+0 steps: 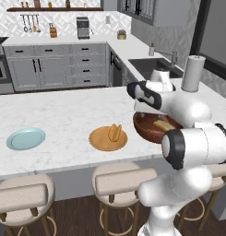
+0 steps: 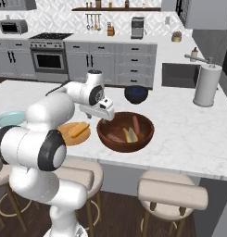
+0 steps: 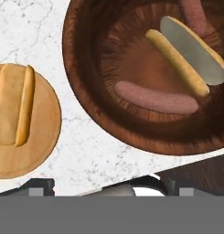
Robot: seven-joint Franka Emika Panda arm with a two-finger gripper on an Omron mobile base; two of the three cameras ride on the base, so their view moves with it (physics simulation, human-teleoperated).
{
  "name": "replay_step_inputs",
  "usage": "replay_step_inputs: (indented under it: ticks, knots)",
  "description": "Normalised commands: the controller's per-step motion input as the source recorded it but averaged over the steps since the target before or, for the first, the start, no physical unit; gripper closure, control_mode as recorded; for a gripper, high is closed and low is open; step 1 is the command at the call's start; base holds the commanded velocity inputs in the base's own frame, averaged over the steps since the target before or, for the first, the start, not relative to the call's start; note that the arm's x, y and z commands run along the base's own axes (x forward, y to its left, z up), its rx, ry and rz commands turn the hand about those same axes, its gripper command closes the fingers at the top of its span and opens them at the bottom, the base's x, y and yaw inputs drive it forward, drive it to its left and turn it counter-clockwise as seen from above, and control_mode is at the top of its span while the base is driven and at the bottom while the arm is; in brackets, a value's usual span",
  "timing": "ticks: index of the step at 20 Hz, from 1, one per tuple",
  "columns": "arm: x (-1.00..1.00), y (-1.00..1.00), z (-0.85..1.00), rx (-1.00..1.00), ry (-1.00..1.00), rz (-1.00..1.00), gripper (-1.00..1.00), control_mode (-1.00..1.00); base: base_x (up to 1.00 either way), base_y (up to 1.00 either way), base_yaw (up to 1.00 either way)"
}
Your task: Place one bun and one sausage from the bowl on each plate.
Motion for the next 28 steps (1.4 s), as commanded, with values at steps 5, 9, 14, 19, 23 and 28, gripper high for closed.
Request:
replay_step_inputs:
  ticks: [5, 9, 14, 19, 23, 28]
  knots:
    - [-0.18, -1.0, -0.11, 0.04, 0.15, 0.0, -1.0, -1.0, 0.0, 0.0, 0.0]
    - [0.25, -1.0, -0.09, 0.02, 0.19, 0.11, -1.0, -1.0, 0.0, 0.0, 0.0]
    - [0.48, -0.53, -0.39, -0.11, 0.03, 0.13, -1.0, -1.0, 0.0, 0.0, 0.0]
    - [0.34, 0.0, -0.6, -0.12, 0.0, 0.0, -1.0, -1.0, 0.0, 0.0, 0.0]
    - [0.36, -0.11, -0.29, 0.0, 0.0, 0.0, -1.0, -1.0, 0.0, 0.0, 0.0]
    - [0.29, -0.24, -0.34, -0.01, 0.01, 0.02, -1.0, -1.0, 0.0, 0.0, 0.0]
